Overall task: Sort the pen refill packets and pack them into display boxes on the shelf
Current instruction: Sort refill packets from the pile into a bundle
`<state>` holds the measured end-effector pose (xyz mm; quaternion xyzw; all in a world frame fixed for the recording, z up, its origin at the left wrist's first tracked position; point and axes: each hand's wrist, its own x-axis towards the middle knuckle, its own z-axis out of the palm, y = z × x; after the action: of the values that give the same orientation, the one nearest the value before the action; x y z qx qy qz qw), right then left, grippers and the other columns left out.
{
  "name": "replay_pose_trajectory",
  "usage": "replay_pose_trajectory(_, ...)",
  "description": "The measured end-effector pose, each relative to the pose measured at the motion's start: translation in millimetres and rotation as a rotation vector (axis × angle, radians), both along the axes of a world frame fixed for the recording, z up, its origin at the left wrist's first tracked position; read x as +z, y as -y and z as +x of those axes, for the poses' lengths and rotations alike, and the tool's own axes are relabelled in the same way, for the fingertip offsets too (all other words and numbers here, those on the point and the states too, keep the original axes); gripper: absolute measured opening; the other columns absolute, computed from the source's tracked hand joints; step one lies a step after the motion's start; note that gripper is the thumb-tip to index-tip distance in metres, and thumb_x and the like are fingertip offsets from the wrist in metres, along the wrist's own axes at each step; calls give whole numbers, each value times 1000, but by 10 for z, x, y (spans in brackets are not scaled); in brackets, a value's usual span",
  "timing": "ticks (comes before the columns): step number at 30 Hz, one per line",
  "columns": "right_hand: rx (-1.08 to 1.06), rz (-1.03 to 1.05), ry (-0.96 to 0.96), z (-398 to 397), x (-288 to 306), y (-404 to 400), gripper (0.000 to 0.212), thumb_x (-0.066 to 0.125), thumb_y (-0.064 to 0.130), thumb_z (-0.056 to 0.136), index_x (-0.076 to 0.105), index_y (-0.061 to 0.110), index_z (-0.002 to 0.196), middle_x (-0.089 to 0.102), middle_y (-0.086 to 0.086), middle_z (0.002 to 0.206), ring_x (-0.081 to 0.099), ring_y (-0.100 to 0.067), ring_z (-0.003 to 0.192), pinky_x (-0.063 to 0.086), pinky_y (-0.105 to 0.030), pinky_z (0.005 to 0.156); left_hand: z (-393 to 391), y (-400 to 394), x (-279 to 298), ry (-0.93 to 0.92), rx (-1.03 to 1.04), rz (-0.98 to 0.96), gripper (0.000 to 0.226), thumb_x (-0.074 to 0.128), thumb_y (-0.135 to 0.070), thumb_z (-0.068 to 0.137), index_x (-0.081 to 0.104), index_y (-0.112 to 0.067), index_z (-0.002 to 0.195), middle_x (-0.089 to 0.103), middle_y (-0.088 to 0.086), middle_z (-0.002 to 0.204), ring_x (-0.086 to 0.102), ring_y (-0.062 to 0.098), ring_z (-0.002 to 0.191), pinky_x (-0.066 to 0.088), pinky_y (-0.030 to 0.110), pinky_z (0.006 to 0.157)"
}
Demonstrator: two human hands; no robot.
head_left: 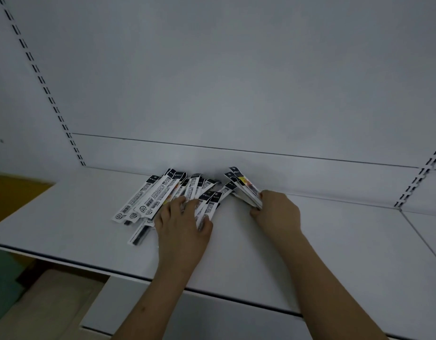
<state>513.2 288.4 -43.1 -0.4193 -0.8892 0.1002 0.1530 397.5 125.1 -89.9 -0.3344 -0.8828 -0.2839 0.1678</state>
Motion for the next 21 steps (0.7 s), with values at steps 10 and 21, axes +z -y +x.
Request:
replay_pose_trajectory(10, 72, -176, 37, 293, 155, -257, 21, 53, 34, 93, 51, 14, 88, 54, -2, 83, 56, -25, 84, 36, -29, 60, 9, -12, 67, 2, -73, 65, 45, 49, -42, 85, 63, -21, 122, 53, 6, 133, 42, 27, 130, 31, 50, 106)
replay_pose_trajectory(21, 354, -660, -893, 587, 388, -153, 19, 70, 34, 85, 60, 19, 90, 55, 5, 70, 52, -12, 66, 43, -24, 63, 360, -226, 489, 54, -474, 391, 36, 46, -34, 93, 64, -20, 121, 58, -8, 124, 51, 9, 120, 41, 32, 103)
